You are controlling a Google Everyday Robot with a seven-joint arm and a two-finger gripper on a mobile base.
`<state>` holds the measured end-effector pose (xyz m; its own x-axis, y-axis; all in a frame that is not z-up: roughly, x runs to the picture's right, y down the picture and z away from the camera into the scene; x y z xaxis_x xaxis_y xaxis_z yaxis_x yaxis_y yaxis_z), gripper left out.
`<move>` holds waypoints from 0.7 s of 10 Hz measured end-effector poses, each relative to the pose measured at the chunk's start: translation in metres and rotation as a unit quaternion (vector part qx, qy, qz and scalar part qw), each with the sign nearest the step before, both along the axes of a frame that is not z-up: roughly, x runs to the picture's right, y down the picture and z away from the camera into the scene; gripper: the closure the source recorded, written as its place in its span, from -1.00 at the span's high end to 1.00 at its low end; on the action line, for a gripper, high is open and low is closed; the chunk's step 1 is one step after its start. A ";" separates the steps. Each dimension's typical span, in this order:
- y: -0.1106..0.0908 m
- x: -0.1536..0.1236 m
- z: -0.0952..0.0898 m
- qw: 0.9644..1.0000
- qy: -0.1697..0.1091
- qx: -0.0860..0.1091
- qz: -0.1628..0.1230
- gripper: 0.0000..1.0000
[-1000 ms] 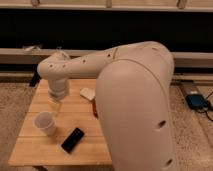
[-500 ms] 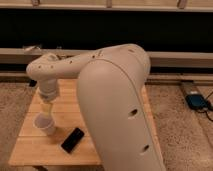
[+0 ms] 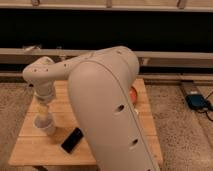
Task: Pick up the ceramic cup
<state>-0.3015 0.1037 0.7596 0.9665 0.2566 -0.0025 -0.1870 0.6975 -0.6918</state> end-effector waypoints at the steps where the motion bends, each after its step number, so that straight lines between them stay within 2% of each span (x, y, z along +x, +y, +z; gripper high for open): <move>1: 0.004 -0.005 0.001 1.000 -0.004 -0.002 0.003 0.60; 5: 0.020 -0.015 0.012 1.000 -0.008 -0.020 0.023 0.55; 7: 0.025 -0.018 0.014 0.999 -0.007 -0.031 0.024 0.20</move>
<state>-0.3200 0.1290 0.7738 0.9533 0.3018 -0.0073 -0.2092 0.6431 -0.7367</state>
